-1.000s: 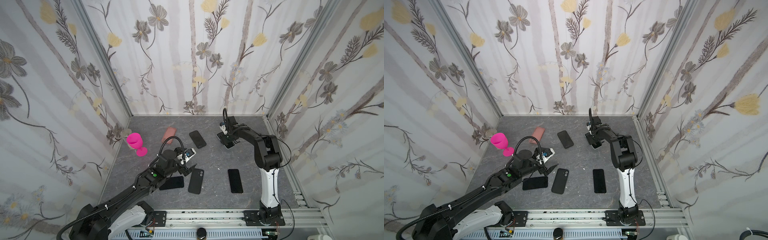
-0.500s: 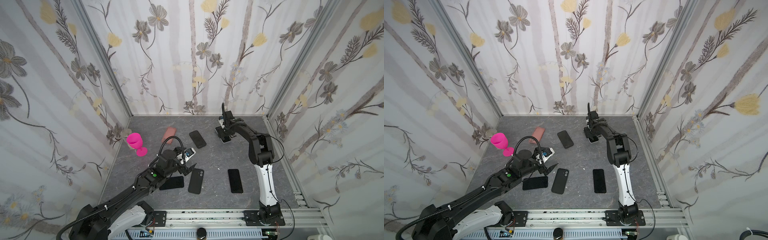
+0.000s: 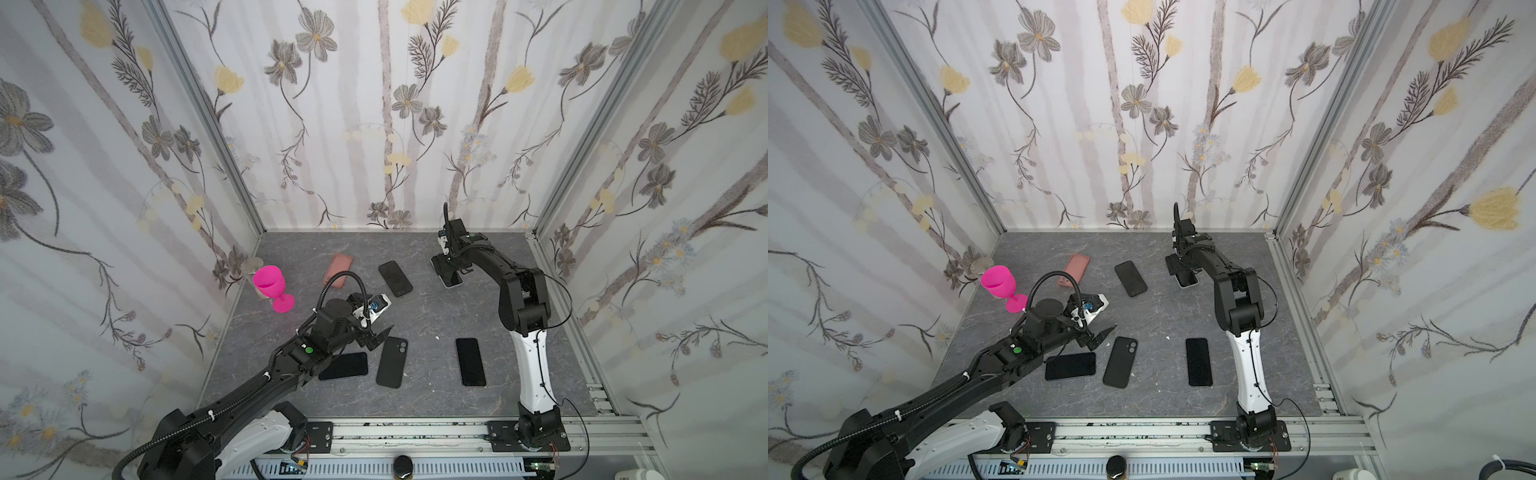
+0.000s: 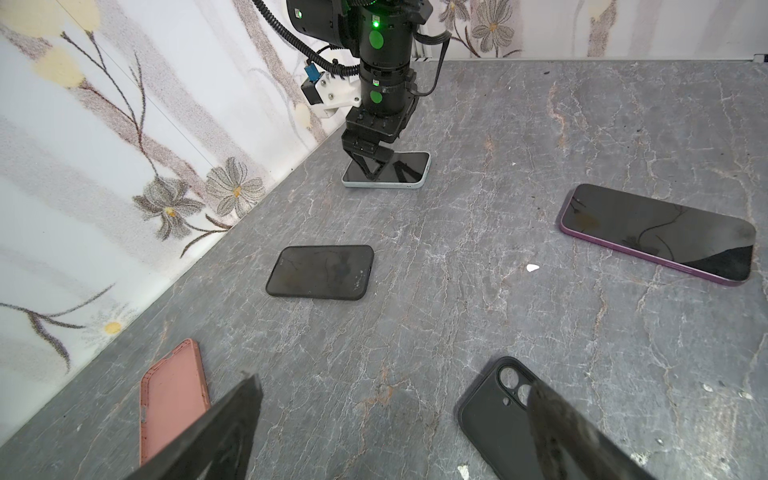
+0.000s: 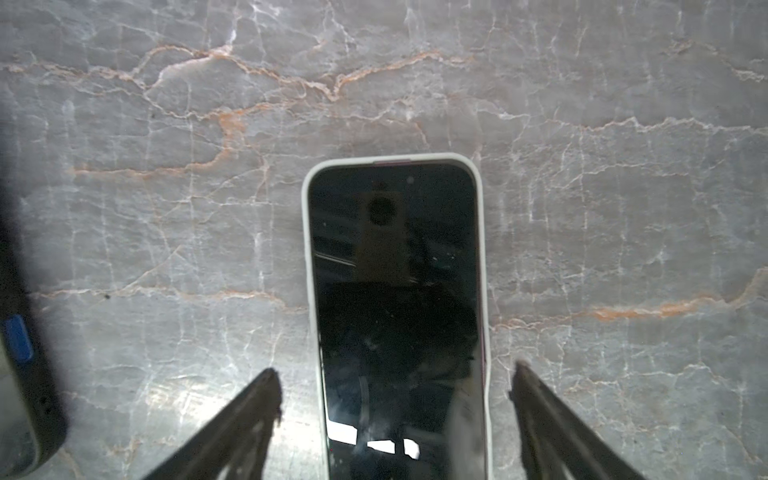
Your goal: Put the phone into the phone case
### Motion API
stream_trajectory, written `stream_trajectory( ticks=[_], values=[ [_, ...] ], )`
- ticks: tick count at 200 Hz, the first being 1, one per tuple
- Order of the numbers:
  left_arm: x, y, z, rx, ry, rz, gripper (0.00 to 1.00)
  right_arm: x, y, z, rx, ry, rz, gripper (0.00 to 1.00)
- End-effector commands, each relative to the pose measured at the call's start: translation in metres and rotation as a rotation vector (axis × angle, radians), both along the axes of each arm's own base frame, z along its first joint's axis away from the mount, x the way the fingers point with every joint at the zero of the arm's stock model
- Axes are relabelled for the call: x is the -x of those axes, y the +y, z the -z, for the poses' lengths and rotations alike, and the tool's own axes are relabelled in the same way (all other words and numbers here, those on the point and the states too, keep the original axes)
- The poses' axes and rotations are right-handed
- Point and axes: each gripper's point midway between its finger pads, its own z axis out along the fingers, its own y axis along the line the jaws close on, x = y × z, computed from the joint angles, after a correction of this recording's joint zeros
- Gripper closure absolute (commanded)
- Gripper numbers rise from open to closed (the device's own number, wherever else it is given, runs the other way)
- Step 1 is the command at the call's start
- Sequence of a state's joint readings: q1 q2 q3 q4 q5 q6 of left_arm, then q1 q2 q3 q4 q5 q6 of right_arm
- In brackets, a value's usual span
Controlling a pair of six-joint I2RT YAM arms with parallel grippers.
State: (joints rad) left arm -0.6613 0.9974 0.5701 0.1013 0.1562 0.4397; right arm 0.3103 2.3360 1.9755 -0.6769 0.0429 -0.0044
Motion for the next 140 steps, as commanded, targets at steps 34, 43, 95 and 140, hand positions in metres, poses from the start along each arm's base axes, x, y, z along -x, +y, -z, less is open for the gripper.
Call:
stream_trajectory(
  ticks=[34, 43, 95, 140],
  values=[
    [-0.003, -0.001, -0.012, 0.026, -0.031, -0.008, 0.0, 0.003, 0.005, -0.007, -0.041, 0.01, 0.017, 0.15],
    [-0.004, -0.001, -0.013, 0.03, -0.032, -0.009, 0.0, 0.003, 0.006, -0.012, -0.047, 0.004, 0.019, 0.16],
    [-0.011, -0.001, -0.022, 0.071, -0.027, -0.051, 0.0, 0.013, -0.002, -0.073, -0.079, -0.1, 0.127, 0.16],
    [-0.019, -0.003, -0.025, 0.082, 0.074, -0.116, 0.04, 0.084, -0.006, -0.093, -0.18, -0.114, 0.218, 0.2]
  ],
)
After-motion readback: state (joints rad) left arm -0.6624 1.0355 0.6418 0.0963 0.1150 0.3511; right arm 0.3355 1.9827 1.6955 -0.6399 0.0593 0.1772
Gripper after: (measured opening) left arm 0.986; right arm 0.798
